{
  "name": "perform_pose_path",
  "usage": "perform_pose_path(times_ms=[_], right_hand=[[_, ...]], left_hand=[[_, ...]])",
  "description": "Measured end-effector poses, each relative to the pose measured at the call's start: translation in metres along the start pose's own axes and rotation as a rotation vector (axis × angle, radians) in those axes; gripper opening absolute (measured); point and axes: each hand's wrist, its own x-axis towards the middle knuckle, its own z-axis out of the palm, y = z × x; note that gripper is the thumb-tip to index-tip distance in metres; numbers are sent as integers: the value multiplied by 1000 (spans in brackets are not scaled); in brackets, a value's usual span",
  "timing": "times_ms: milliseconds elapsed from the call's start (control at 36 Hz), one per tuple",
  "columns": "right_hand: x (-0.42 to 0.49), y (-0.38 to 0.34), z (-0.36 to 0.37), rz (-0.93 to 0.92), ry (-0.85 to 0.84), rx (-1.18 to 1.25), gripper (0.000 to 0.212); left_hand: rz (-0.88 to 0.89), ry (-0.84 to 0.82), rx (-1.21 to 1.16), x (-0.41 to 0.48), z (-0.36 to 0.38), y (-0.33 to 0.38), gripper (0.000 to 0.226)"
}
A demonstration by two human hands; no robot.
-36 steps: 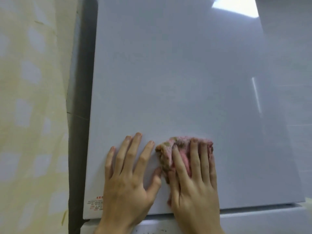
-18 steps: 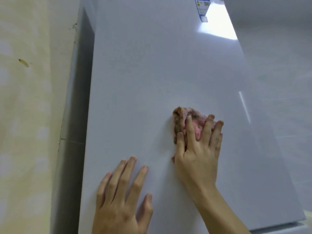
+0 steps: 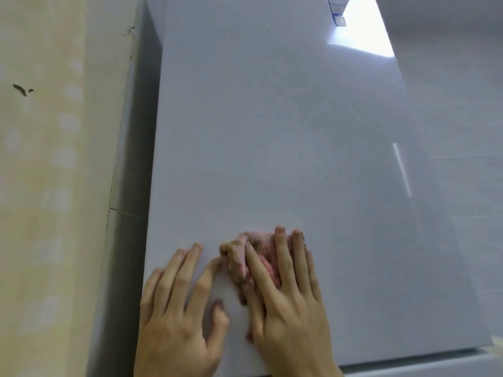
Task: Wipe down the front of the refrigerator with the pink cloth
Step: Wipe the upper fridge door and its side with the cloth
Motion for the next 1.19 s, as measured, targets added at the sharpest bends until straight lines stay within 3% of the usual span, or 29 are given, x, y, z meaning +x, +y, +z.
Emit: perform_pose_path(times_ms=[222,556,667,861,1194], right_hand=[[63,-8,13,159,1,-48,53],[-34,-38,3,-4,-45,73,51],[3,-28,7,-30,-18,128,48],[89,-33,32,100,62,83,47],[-22,-58,17,-28,-28,144,49]], left_hand=[[-35,12,-4,-1,1,-3,55],[-59,50,-84,-4,-2,1,56],[-84,52,-95,-2,-3,0,54],[-107,34,-133,4,-6,-3,50],[-182,81,-181,-4,-10,-6,57]])
